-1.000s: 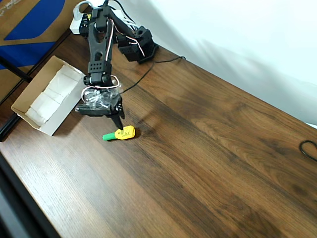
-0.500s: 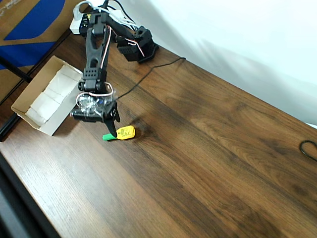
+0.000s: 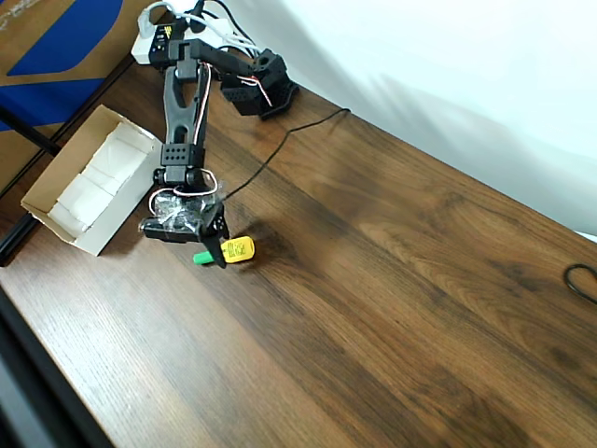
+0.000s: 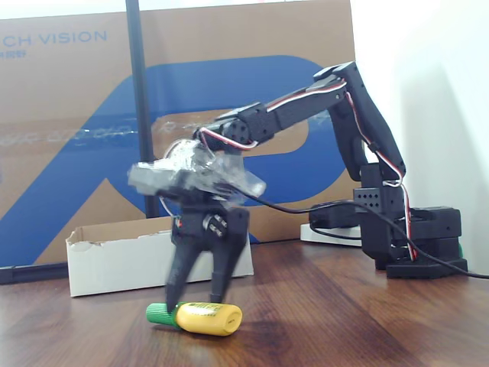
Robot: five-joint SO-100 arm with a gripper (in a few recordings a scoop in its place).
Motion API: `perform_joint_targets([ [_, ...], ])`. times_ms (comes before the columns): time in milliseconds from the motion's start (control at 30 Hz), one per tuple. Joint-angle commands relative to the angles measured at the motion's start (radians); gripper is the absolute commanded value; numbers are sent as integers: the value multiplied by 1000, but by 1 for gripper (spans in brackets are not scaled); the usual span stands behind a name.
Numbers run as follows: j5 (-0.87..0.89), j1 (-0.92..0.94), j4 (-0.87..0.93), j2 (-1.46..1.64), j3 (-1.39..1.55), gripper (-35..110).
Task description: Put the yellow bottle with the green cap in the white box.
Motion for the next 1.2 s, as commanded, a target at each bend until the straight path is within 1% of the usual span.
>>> perform_joint_targets([
  [0, -26, 0, 0, 32, -32, 29],
  [633, -63, 26, 29, 23, 29, 24],
  [733, -55, 31, 38, 18, 21, 21],
  [800, -58, 31, 38, 18, 21, 16],
  [900, -51, 32, 40, 18, 15, 0],
  [1167, -44, 40, 51, 44, 11, 0],
])
